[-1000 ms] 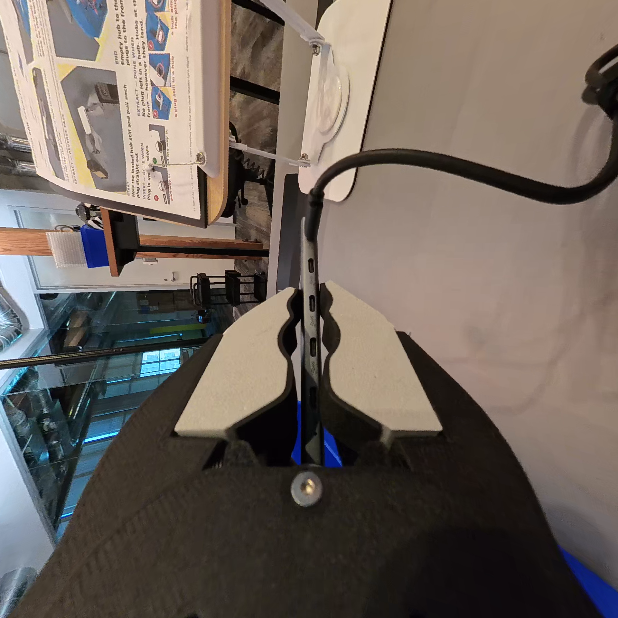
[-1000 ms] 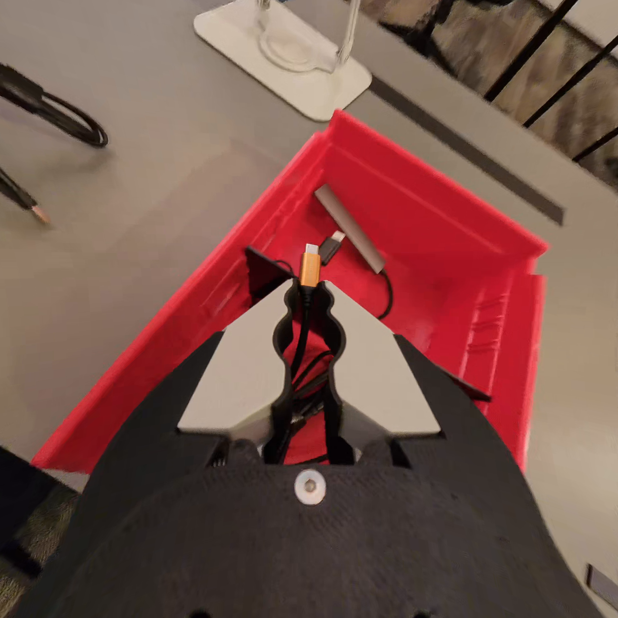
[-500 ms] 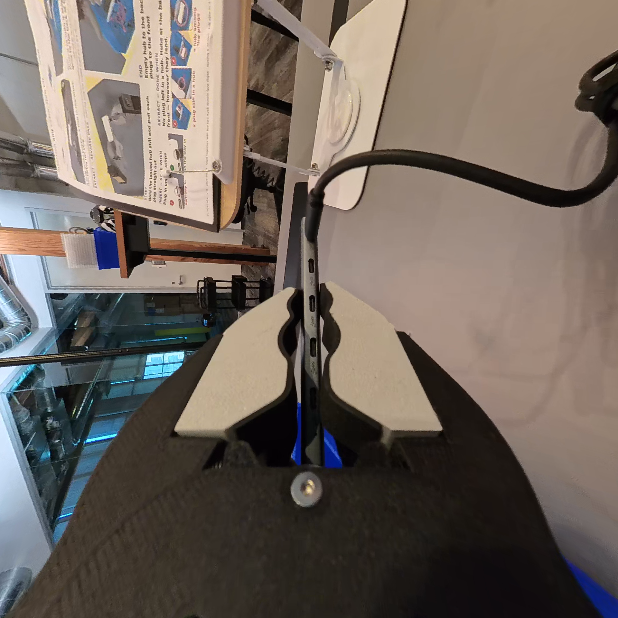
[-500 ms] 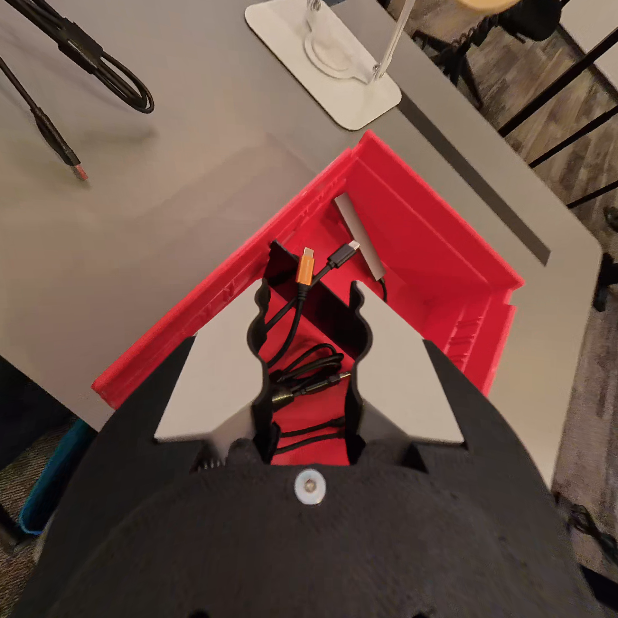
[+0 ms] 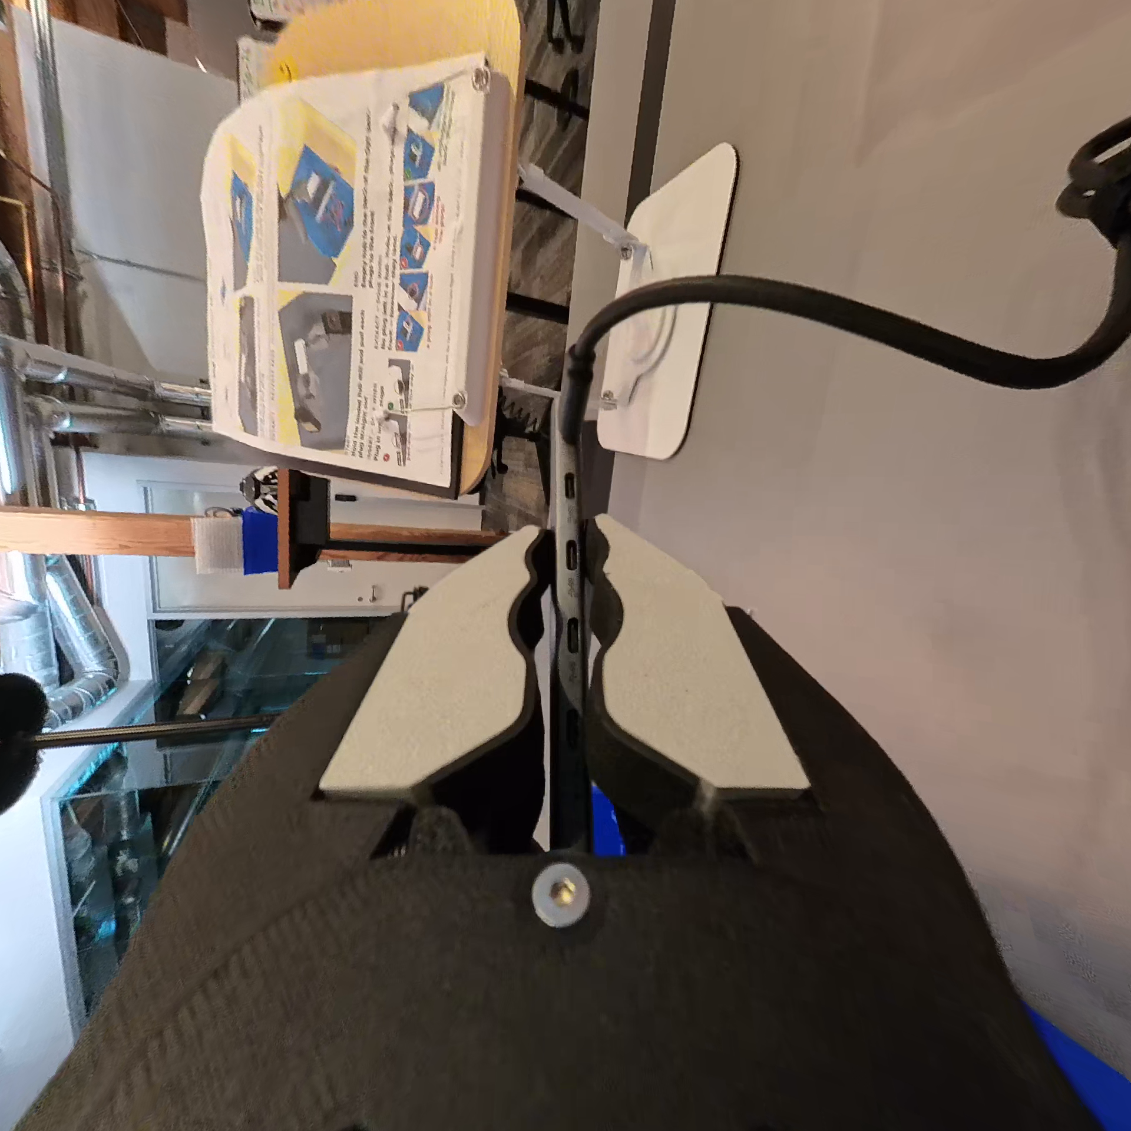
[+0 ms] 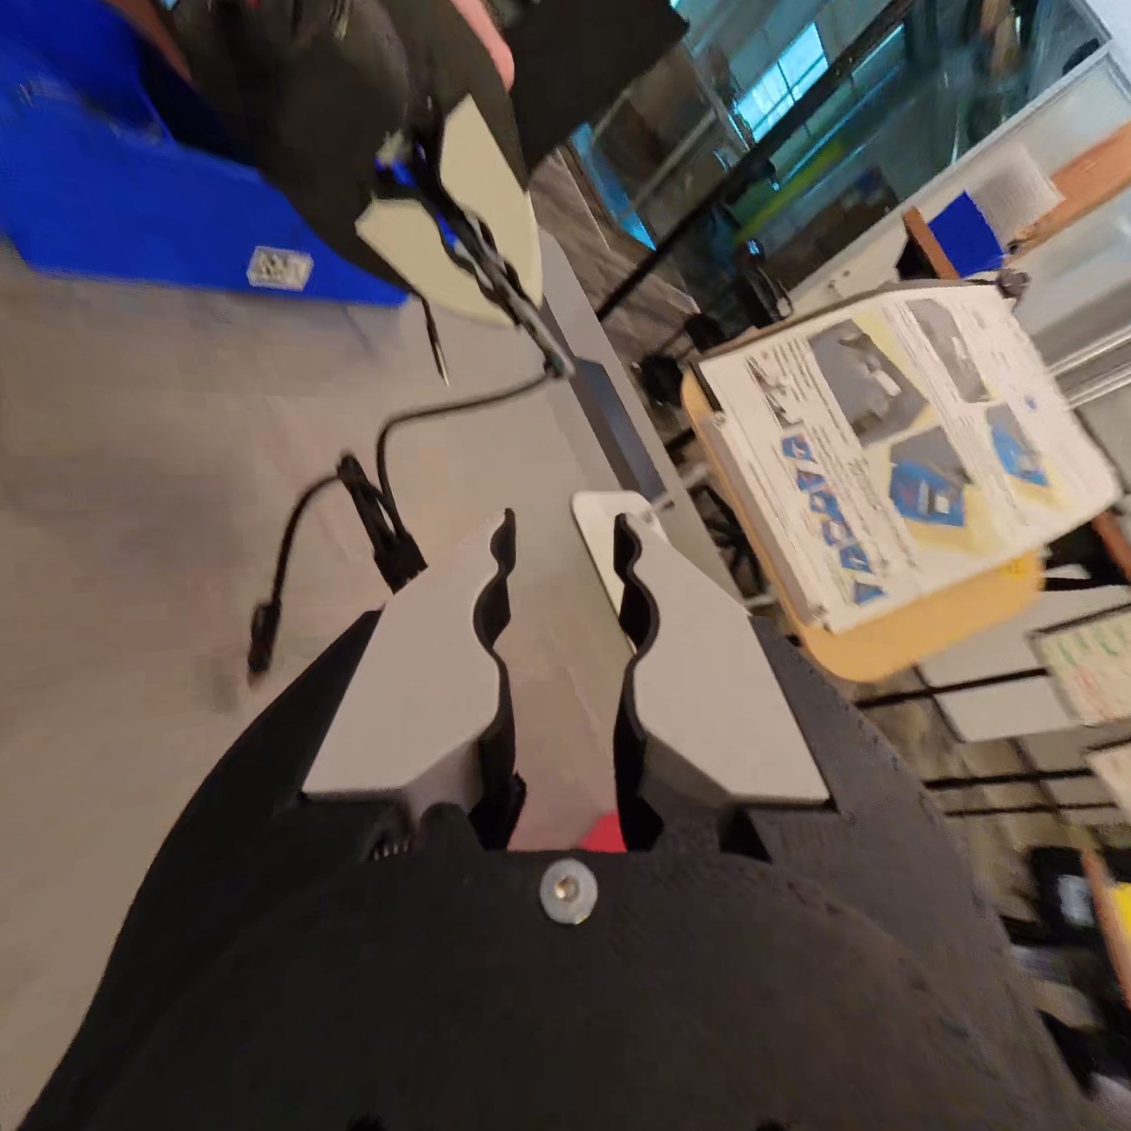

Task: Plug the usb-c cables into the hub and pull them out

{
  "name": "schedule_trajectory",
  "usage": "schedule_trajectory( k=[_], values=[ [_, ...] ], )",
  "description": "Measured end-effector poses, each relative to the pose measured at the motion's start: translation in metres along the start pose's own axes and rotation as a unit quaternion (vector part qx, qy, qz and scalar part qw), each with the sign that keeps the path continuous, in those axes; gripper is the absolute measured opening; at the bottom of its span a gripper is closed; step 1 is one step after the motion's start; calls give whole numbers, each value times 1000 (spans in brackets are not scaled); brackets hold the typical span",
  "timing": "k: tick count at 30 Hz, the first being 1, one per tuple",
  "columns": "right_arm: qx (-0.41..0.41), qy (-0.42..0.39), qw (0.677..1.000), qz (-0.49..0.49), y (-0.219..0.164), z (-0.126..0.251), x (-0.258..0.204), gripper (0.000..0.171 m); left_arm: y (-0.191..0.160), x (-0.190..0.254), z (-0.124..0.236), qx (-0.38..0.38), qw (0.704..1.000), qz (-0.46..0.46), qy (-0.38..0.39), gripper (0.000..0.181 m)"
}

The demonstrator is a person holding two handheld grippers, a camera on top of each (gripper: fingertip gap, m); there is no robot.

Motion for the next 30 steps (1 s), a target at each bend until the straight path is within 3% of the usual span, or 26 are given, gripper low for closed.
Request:
schedule_trajectory(
  k=[6,10,13,16,22,30],
  values=[
    [58,52,974,-215,18,-62,7,32,6,-7,6,6,999,-21,32,9],
    [69,81,948,-299,17,-91,8,31,13,-4,9,1,998,-31,54,9],
    [53,73,948,-306,14,-106,7,28,18,-4,11,0,997,-29,72,9],
    [55,55,950,-302,12,-113,9,10,23,-4,12,4,996,-26,82,9],
    [61,49,951,-300,9,-115,10,8,22,-2,9,7,996,-6,90,10],
    [68,64,950,-297,-5,-115,17,8,30,6,13,47,998,28,-18,30]
  ],
)
Point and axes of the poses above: each gripper's, where its closed fingertips meet, z back along the fingers, y out of its top, x = y × z across the jaws, the point moved 5 cm from there along z, back along the fingers, and after that the axes turned 4 degrees about y, right-handed, at the moved point
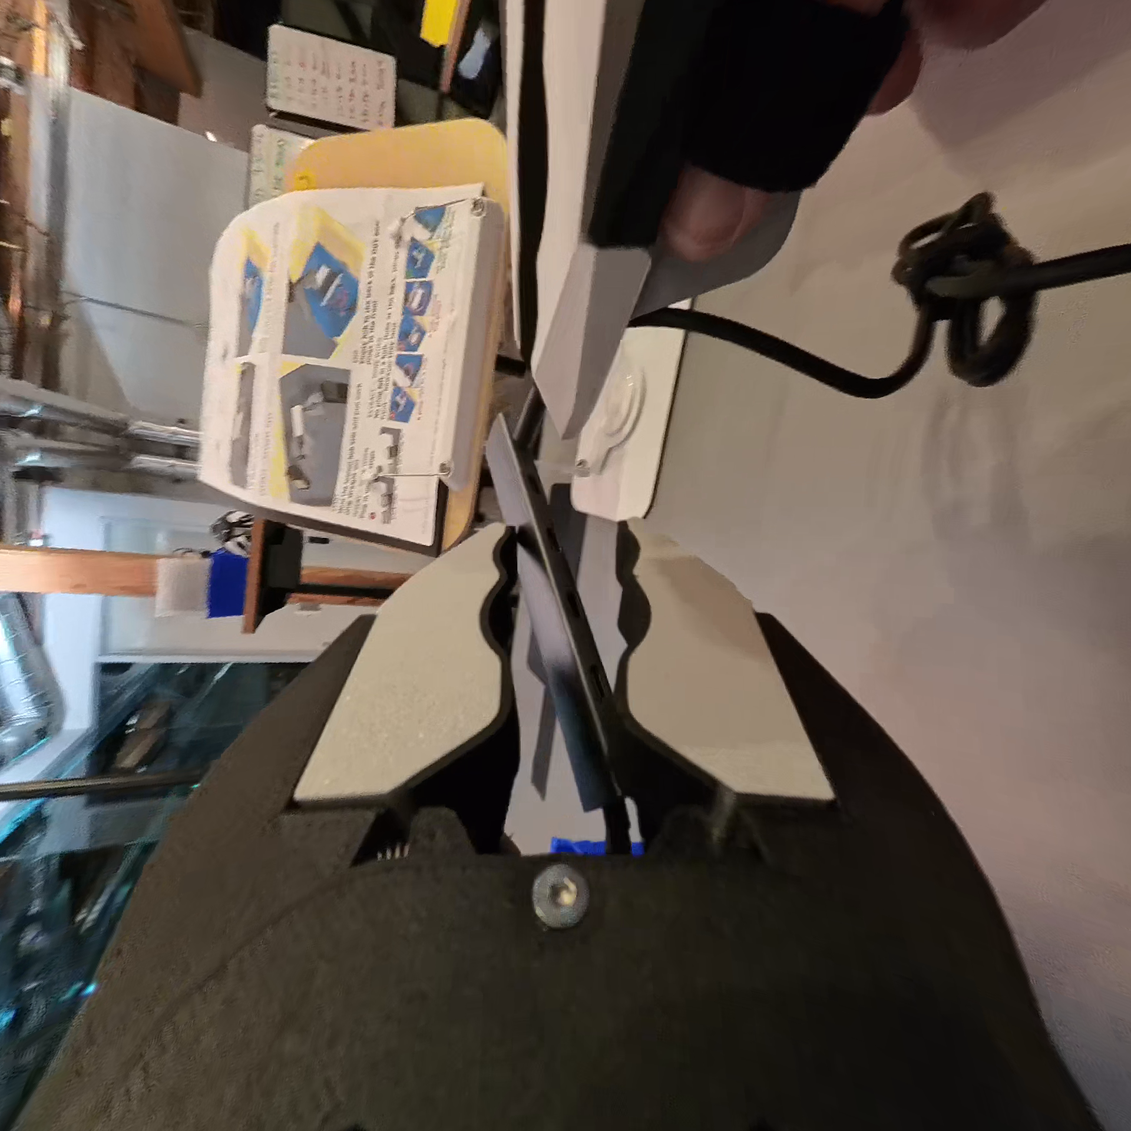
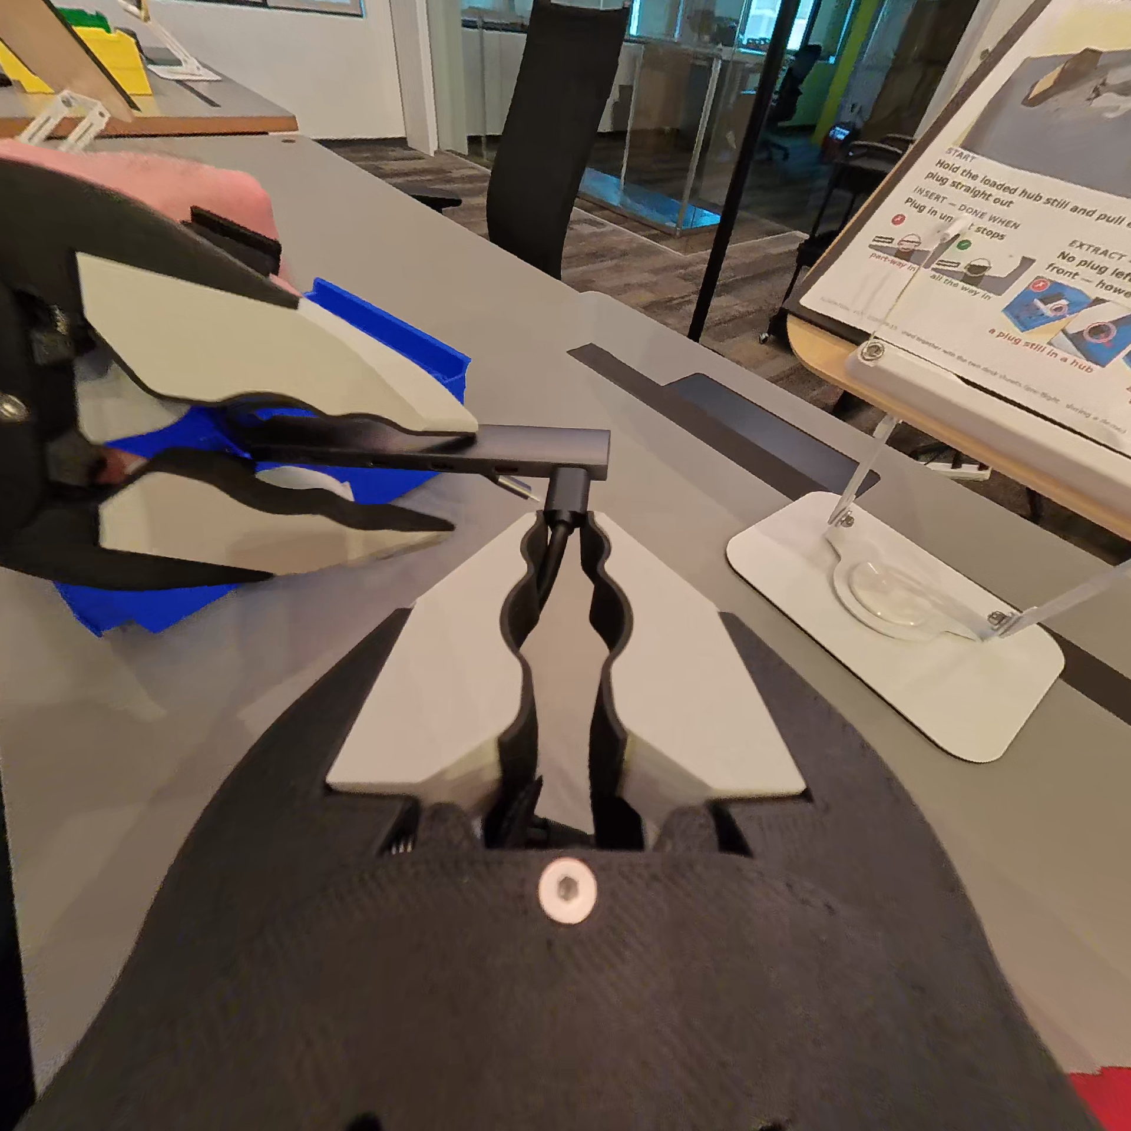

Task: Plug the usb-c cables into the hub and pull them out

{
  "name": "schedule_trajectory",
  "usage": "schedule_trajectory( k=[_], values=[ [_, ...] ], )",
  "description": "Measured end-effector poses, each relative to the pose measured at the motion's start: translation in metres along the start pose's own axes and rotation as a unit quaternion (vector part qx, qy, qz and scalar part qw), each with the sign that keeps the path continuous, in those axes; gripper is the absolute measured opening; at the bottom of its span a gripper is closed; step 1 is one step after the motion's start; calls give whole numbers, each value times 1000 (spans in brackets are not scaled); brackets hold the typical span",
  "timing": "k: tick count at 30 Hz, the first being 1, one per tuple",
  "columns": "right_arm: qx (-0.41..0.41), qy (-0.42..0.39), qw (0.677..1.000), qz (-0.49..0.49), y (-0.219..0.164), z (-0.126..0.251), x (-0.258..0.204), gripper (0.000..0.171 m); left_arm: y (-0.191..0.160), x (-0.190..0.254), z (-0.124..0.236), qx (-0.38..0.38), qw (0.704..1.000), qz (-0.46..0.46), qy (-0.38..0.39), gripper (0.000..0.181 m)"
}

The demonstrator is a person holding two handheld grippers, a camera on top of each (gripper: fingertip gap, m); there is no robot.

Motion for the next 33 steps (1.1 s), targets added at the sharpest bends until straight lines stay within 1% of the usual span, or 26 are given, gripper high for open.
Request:
schedule_trajectory(
  k=[4,8,10,14,16,19,22,26,28,29,31,33],
  values=[
    [-6,11,1000,15,-4,2,3,8,5,-6,10,35,990,93,-98,39],
    [3,32,999,20,-4,4,4,8,7,-26,21,76,975,136,-160,54],
    [0,41,999,30,-3,4,3,8,6,-32,23,81,969,139,-188,65],
    [-10,60,997,52,-4,2,-4,8,5,-38,25,92,961,140,-220,73],
    [-10,70,996,62,-4,2,-6,8,3,-36,23,82,960,125,-239,81],
    [-10,87,993,79,-4,2,-11,8,-1,-29,19,61,947,116,-292,91],
    [-12,98,991,91,-4,3,-13,8,-5,-27,11,44,936,118,-329,95],
    [7,120,986,112,0,7,-19,8,-3,-29,1,52,917,148,-368,93],
    [19,128,984,123,3,9,-22,8,-2,-30,-3,58,898,182,-397,90],
    [27,134,982,130,4,11,-24,8,-1,-31,-4,69,884,205,-414,87],
    [32,136,980,143,5,13,-25,8,2,-29,-5,90,847,252,-459,79],
    [37,138,976,163,5,15,-28,8,3,-26,-6,103,819,281,-489,63]
  ],
)
Point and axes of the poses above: each gripper's, where its closed fingertips meet, z back along the fingers, y out of its top, x = y × z across the jaws, the point moved 5 cm from there along z, back along the fingers, and after that the axes turned 4 degrees about y, right-handed, at the moved point
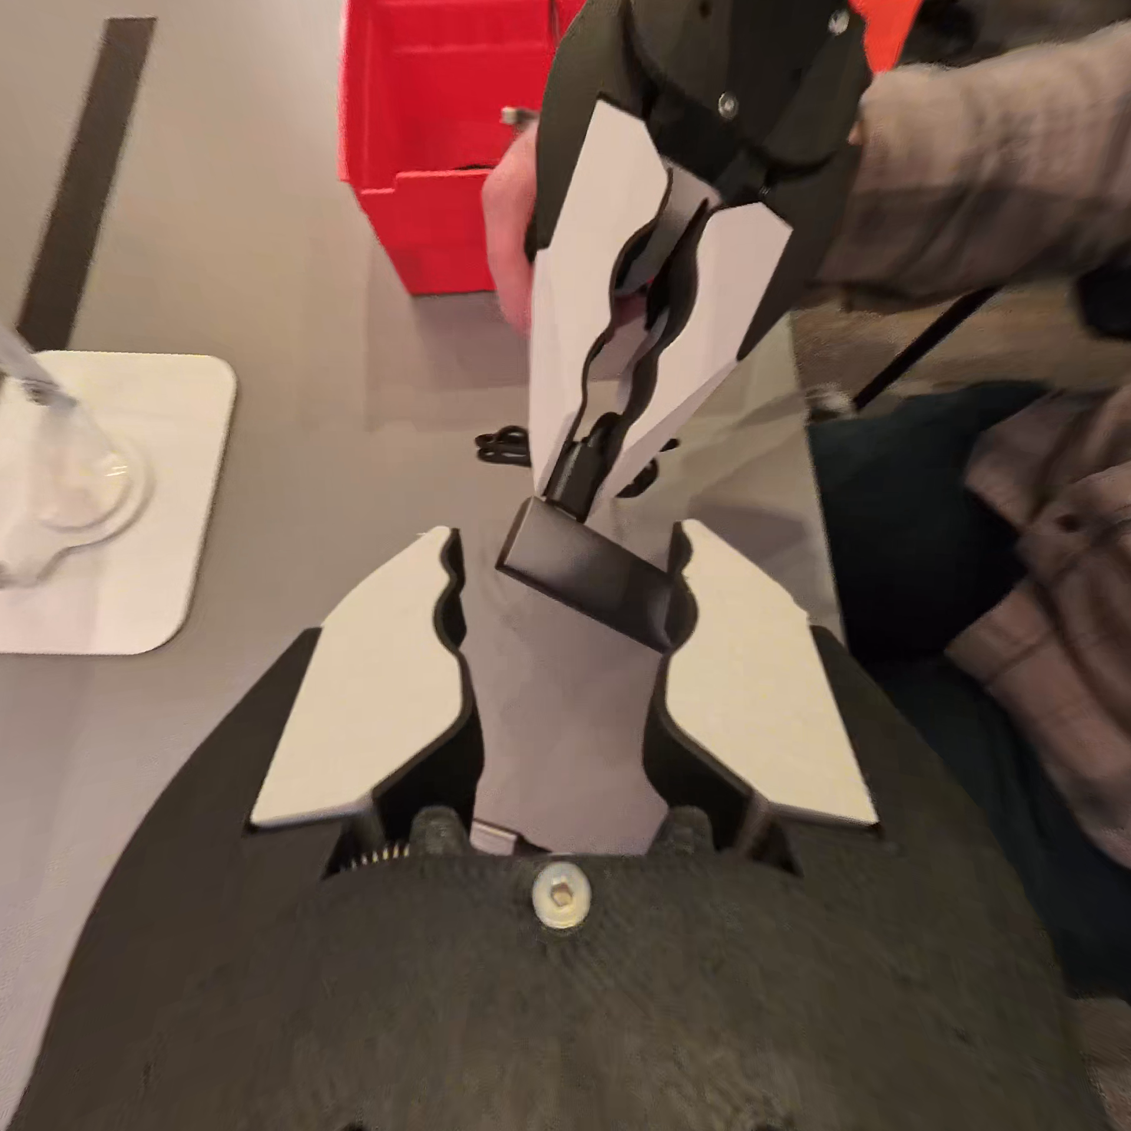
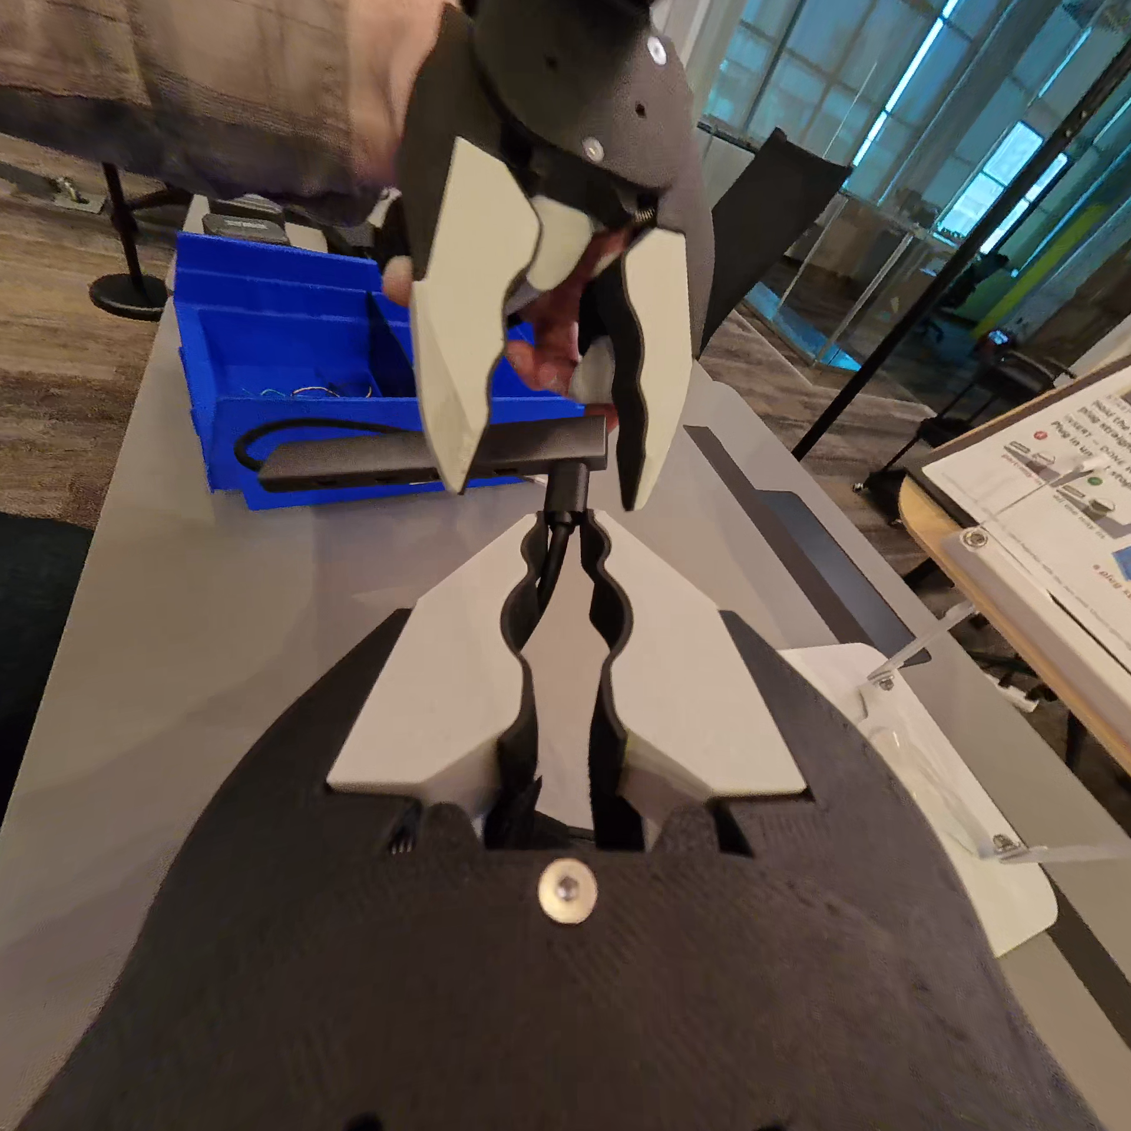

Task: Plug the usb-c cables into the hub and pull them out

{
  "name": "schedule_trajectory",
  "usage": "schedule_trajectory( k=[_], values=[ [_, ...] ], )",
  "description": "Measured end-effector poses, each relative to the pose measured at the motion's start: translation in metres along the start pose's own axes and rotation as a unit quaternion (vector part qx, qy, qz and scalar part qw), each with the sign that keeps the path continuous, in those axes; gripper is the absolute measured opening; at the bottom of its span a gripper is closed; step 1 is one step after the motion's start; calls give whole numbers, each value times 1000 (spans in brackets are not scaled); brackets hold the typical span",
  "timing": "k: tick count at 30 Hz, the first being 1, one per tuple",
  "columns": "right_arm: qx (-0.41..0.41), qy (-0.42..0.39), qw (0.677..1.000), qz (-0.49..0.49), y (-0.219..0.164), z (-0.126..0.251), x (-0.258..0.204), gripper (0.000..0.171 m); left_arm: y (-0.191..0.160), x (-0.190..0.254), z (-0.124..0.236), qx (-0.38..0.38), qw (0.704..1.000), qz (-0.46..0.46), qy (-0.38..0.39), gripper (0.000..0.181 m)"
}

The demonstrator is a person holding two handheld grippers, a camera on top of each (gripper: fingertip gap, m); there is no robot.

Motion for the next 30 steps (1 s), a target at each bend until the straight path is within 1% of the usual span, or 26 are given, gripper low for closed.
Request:
schedule_trajectory(
  k=[3,6,9,11,13,17,21,24,27,30],
  values=[
    [4,5,1000,23,1,2,-4,8,-1,2,-4,18,999,25,-45,46],
    [1,10,999,42,0,3,-7,8,-3,6,-9,9,996,33,-82,37],
    [0,6,998,63,2,5,-8,8,-9,13,-13,-14,990,47,-132,40],
    [-9,1,996,87,2,7,-9,8,-10,17,-15,-18,986,49,-157,35],
    [-9,-12,994,110,4,9,-10,8,-9,20,-17,-8,984,58,-169,27],
    [-21,-31,989,145,4,11,-14,8,-9,24,-21,38,977,77,-198,9],
    [-33,-34,986,160,0,10,-18,9,-14,27,-25,54,977,74,-193,9],
    [-24,-43,985,168,2,12,-22,8,-15,29,-25,62,975,74,-198,9],
    [-32,-80,971,224,6,13,-27,12,-15,30,-24,60,973,84,-207,9],
    [-60,-111,950,287,11,12,-35,12,-19,30,-27,60,969,101,-215,9]
  ],
)
Point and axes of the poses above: each gripper's, where its closed fingertips meet, z back along the fingers, y out of its top, x = y × z across the jaws, the point moved 5 cm from there along z, back along the fingers, and after that the axes turned 4 degrees about y, right-handed, at the moved point
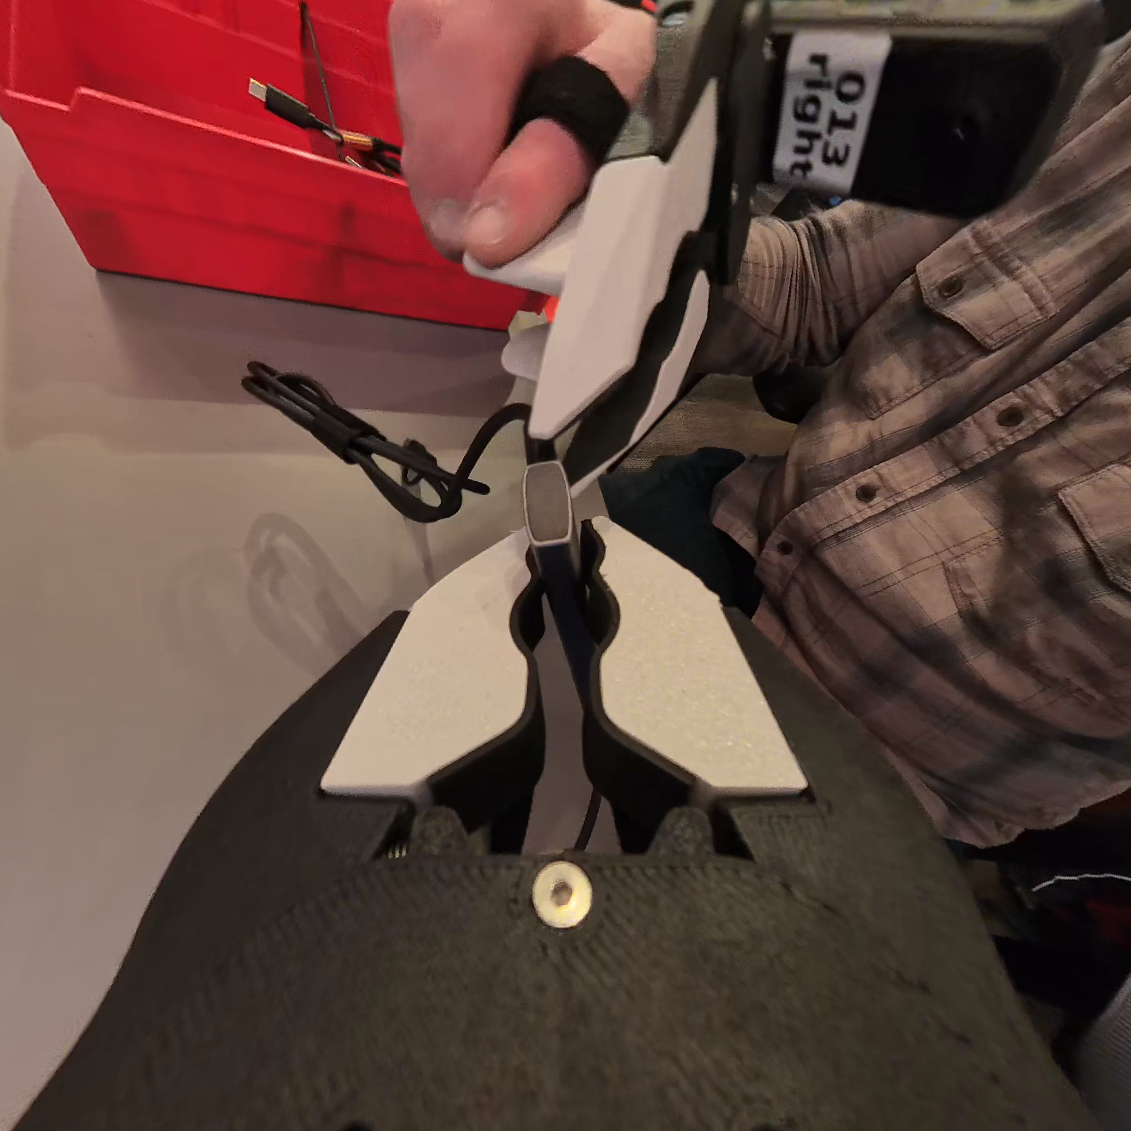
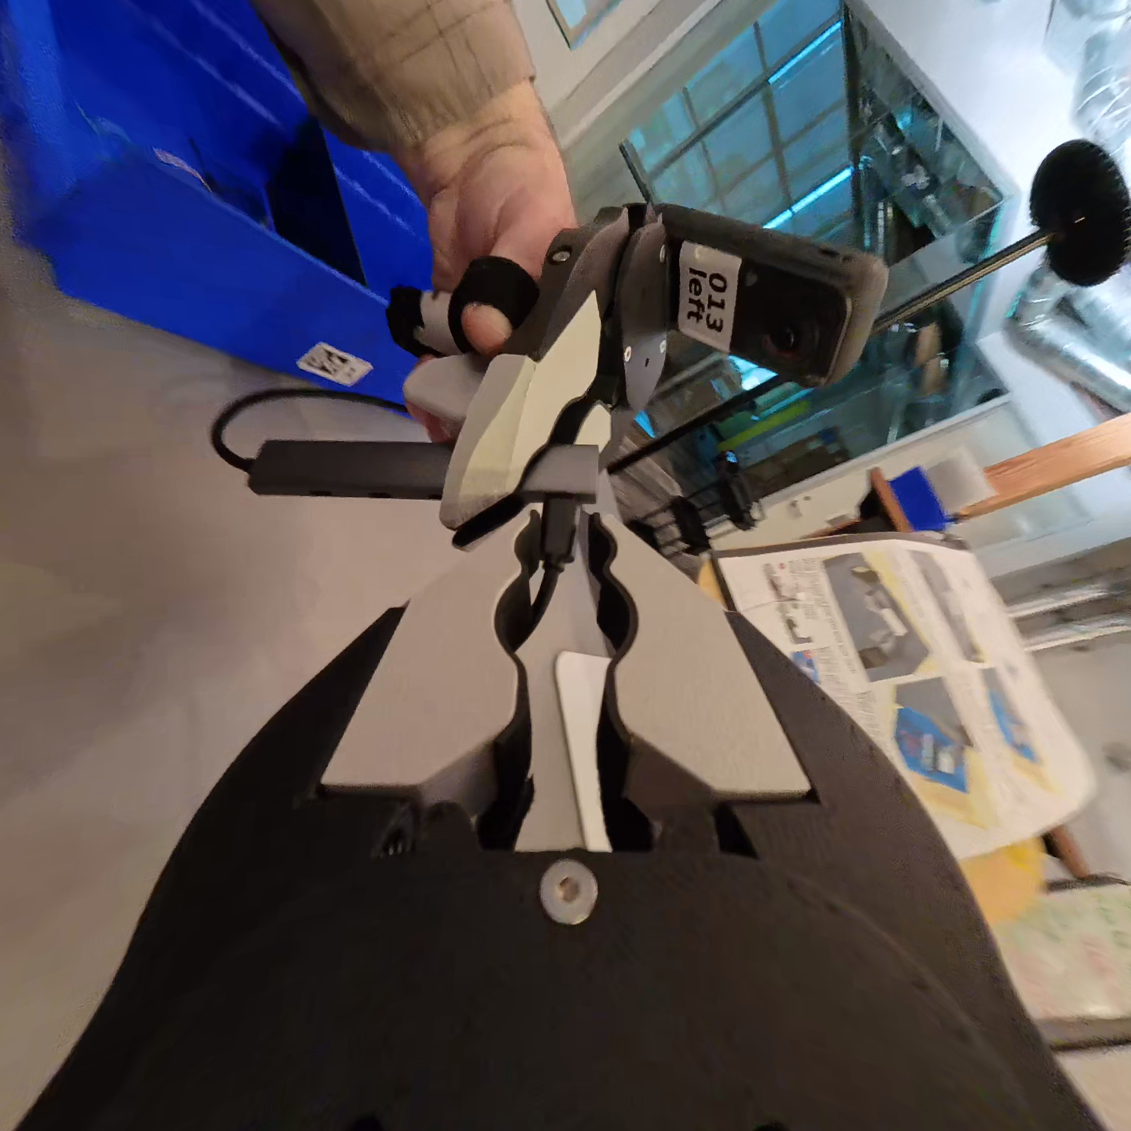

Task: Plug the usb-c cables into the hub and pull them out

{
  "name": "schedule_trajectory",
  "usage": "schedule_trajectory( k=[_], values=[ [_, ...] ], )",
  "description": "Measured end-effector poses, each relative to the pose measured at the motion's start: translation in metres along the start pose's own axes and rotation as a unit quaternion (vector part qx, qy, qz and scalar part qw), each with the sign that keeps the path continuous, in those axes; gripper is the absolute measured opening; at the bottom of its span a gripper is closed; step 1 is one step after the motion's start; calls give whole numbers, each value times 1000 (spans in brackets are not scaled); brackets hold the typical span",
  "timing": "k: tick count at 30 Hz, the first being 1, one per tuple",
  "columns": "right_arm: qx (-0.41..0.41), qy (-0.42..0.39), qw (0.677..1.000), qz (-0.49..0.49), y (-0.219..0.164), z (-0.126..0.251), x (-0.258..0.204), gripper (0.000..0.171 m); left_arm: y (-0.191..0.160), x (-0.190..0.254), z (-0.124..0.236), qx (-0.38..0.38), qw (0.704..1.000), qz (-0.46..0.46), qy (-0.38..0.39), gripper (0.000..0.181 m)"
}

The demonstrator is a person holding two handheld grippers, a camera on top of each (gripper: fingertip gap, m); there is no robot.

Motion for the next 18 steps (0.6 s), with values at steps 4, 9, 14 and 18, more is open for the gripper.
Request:
schedule_trajectory(
  k=[4,9,14,18],
  values=[
    [-42,-29,997,55,0,-4,-5,11,-2,1,-3,17,1000,13,-13,9],
    [-25,-30,999,33,1,-5,-8,11,-5,5,-6,31,999,22,-28,9],
    [-11,-8,999,-41,-2,-1,-2,10,-1,8,-8,51,999,10,-8,10],
    [-5,4,996,-88,-7,1,4,10,6,5,-3,39,991,-63,113,47]
  ],
)
Point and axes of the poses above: each gripper's, where its closed fingertips meet, z back along the fingers, y out of its top, x = y × z across the jaws, the point moved 5 cm from there along z, back along the fingers, and after that the axes turned 4 degrees about y, right-handed, at the moved point
